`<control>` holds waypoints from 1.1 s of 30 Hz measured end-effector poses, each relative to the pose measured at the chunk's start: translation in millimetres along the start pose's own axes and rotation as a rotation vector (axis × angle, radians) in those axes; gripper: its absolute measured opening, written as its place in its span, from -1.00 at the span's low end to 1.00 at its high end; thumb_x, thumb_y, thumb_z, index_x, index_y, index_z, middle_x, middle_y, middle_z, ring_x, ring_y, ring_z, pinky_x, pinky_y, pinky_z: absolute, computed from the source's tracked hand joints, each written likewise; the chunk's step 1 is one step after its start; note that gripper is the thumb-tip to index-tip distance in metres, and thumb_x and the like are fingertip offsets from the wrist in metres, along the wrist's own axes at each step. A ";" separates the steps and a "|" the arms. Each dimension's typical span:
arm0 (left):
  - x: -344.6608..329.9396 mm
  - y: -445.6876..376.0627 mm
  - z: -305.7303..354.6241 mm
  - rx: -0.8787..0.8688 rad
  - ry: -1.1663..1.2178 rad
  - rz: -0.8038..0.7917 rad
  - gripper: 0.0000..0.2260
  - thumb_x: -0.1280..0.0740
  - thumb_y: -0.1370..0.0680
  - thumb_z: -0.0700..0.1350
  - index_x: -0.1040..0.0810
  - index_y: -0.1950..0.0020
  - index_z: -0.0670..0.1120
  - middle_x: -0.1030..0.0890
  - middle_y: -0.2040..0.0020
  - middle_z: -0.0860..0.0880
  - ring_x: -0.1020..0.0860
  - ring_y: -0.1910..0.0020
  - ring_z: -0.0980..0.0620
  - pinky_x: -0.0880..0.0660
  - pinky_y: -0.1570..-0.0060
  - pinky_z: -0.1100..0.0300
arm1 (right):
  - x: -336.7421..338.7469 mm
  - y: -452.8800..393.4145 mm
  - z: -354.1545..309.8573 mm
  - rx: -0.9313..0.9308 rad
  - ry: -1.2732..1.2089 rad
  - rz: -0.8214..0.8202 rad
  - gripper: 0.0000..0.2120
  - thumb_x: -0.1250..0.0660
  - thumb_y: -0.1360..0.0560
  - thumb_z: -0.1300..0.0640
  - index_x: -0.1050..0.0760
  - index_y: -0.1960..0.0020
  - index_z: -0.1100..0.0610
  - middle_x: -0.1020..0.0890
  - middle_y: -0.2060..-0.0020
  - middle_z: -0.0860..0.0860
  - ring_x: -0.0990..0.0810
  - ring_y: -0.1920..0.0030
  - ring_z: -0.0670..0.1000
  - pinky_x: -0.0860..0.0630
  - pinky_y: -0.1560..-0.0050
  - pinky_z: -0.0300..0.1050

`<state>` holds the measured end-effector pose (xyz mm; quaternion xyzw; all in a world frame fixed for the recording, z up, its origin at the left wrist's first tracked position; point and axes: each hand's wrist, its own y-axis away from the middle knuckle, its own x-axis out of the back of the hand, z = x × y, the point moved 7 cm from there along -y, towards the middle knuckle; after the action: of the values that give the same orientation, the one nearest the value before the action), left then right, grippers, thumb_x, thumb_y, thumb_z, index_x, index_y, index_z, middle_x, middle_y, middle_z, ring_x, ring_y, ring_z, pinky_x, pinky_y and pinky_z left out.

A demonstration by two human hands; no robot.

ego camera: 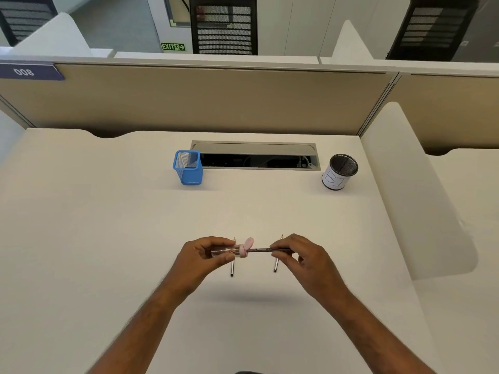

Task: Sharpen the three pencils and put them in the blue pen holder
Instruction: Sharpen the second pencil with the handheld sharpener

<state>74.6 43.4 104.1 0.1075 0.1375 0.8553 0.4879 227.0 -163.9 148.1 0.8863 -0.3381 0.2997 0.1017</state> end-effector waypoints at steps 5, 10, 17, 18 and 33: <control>0.2 2.3 3.0 -0.011 -0.003 -0.009 -0.78 -0.57 -0.52 -0.34 -0.81 -0.09 -0.08 -0.83 -0.05 -0.05 -0.79 -0.08 0.04 -0.66 -0.05 0.31 | -16.5 -1.2 14.3 -0.239 -0.234 -0.138 -0.76 -0.34 -0.69 0.08 -0.68 0.11 0.05 -0.53 0.49 -0.06 -0.49 0.46 -0.07 -0.47 0.26 -0.21; 0.1 1.9 2.2 -0.015 -0.050 -0.025 -0.78 -0.56 -0.54 -0.32 -0.80 -0.12 -0.08 -0.83 -0.06 -0.03 -0.78 -0.10 0.02 -0.67 -0.10 0.28 | -26.3 -0.3 20.1 -0.355 -0.340 -0.190 -0.69 -0.25 -0.73 0.08 -0.68 0.06 0.15 -0.39 0.50 -0.14 -0.36 0.48 -0.06 -0.36 0.35 -0.18; 2.4 0.4 1.5 -0.016 -0.048 0.004 -0.78 -0.56 -0.54 -0.29 -0.79 -0.13 -0.06 -0.83 -0.09 0.00 -0.77 -0.14 0.03 -0.67 -0.13 0.28 | -15.1 3.7 4.0 -0.172 -0.207 -0.227 -0.92 -0.24 -0.74 0.07 -0.48 -0.08 -0.01 -0.49 0.26 -0.12 -0.41 0.31 -0.16 -0.37 0.23 -0.34; 2.2 0.4 2.1 -0.015 -0.037 0.004 -0.78 -0.56 -0.54 -0.30 -0.79 -0.13 -0.07 -0.83 -0.09 -0.01 -0.77 -0.13 0.03 -0.67 -0.12 0.28 | -13.6 3.6 4.3 -0.152 -0.196 -0.217 -0.93 -0.25 -0.73 0.09 -0.49 -0.08 0.00 -0.54 0.23 -0.16 -0.47 0.29 -0.16 -0.40 0.21 -0.35; 0.1 0.4 10.5 -0.025 -0.048 -0.035 -0.79 -0.56 -0.54 -0.32 -0.79 -0.13 -0.10 -0.83 -0.07 -0.02 -0.78 -0.11 0.06 -0.66 -0.09 0.30 | -10.1 -2.9 13.9 -0.130 -0.189 -0.147 -0.78 -0.34 -0.70 0.07 -0.69 0.08 0.03 -0.63 0.46 0.07 -0.54 0.41 -0.16 -0.44 0.22 -0.29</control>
<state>77.6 44.6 114.0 0.1192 0.1169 0.8454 0.5074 229.3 -161.6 131.0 0.9245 -0.2991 0.1838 0.1484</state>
